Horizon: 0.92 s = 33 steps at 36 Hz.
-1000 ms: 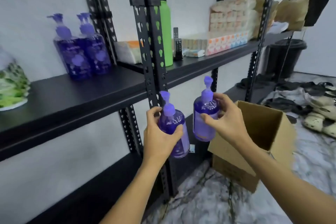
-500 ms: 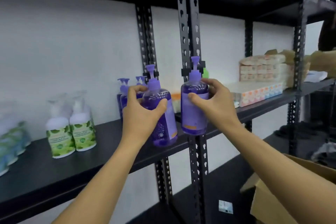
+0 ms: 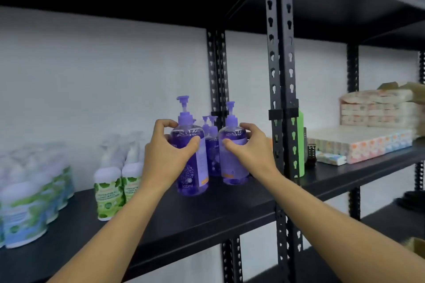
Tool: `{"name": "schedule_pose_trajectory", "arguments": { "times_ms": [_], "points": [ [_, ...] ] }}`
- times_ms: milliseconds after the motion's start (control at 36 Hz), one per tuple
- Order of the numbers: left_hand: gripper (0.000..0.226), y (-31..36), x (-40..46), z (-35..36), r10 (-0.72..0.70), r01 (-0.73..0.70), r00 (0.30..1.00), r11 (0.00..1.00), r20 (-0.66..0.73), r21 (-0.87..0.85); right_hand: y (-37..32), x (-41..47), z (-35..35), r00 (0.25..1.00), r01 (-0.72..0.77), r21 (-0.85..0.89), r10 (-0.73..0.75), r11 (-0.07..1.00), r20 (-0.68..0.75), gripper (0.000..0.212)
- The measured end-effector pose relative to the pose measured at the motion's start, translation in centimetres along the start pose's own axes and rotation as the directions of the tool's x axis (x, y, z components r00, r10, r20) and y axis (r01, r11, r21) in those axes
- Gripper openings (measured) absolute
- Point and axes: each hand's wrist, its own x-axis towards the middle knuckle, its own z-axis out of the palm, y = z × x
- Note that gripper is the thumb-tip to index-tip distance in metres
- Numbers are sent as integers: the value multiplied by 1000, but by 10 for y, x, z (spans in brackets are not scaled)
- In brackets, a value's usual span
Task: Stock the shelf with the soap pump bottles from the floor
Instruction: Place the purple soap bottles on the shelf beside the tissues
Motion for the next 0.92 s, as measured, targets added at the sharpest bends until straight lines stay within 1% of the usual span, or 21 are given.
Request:
{"name": "schedule_pose_trajectory", "arguments": {
  "times_ms": [389, 917],
  "points": [
    [45, -19, 18, 9, -23, 22, 1000, 1000, 13, 16, 38, 29, 44, 997, -50, -81, 54, 995, 49, 69],
    [50, -38, 31, 20, -21, 20, 999, 999, 37, 37, 65, 38, 66, 996, -82, -73, 85, 994, 37, 73]
  ]
}}
